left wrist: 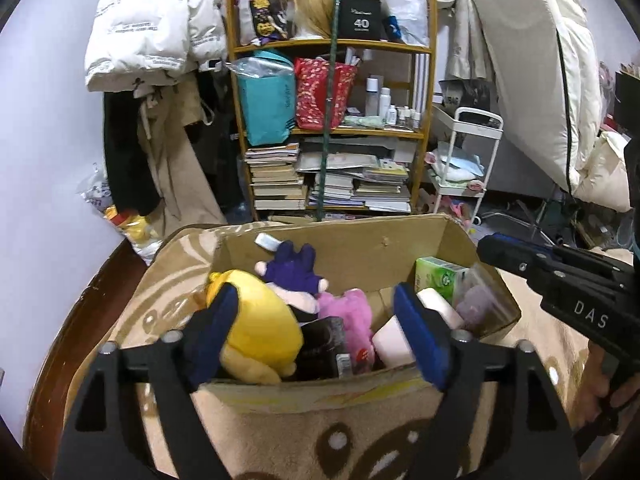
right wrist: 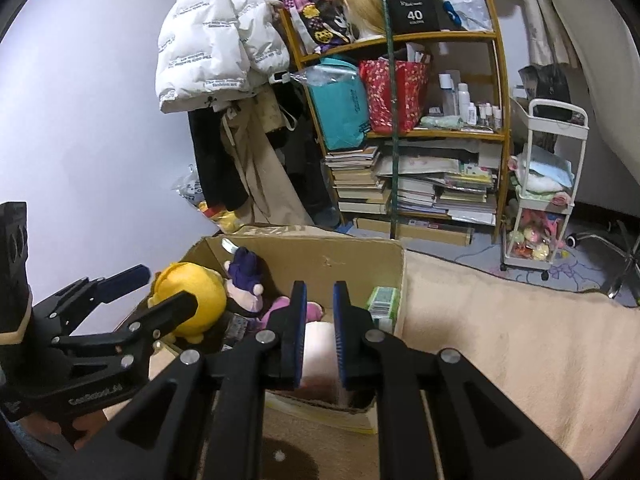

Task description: Organize soft objects

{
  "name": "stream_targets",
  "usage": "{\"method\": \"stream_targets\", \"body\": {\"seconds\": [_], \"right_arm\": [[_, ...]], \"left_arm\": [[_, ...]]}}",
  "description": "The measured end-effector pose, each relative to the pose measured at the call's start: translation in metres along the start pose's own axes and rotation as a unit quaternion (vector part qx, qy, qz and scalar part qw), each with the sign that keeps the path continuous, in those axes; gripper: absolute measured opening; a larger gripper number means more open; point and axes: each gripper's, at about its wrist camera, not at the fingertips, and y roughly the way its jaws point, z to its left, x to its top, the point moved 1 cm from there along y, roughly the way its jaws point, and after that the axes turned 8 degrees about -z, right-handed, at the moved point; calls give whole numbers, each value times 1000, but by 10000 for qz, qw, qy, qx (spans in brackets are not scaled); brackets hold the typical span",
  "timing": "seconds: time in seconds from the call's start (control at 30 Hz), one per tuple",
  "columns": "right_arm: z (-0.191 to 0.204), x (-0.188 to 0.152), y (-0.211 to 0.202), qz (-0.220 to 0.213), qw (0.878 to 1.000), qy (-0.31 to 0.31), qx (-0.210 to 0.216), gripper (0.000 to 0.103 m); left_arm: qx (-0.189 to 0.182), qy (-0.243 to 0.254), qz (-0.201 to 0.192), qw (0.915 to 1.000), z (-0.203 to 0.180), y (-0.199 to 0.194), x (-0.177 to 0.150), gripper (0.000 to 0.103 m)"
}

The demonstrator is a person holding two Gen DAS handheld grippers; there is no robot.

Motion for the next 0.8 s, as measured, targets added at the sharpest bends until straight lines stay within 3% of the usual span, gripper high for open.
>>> {"method": "stream_targets", "body": {"seconds": [0.17, 0.23, 0.27, 0.47, 0.67, 0.73, 0.8], "right_arm": [[5, 1, -10, -1, 9999, -119, -85, 20], [7, 1, -16, -12, 9998, -158, -103, 35], [8, 1, -21, -29, 9998, -158, -105, 36], [15, 2, -53, -131, 9995, -210, -194, 59], [23, 6, -91, -312, 9991, -195, -211, 82], [27, 8, -106, -428, 9983, -283, -262, 96], [30, 8, -121, -549, 9975, -322, -293, 103]], "left_arm": [[240, 26, -59, 9997, 9, -19, -2, 85], [295, -25, -68, 9995, 13, -27, -4, 94], [324, -41, -89, 9994, 14, -32, -5, 95], [469, 120, 51, 9988, 14, -52, -11, 95], [577, 256, -180, 9978, 14, -91, -9, 95], [581, 191, -273, 9978, 16, -104, -6, 95], [545, -17, -351, 9979, 21, -117, -5, 96]]}}
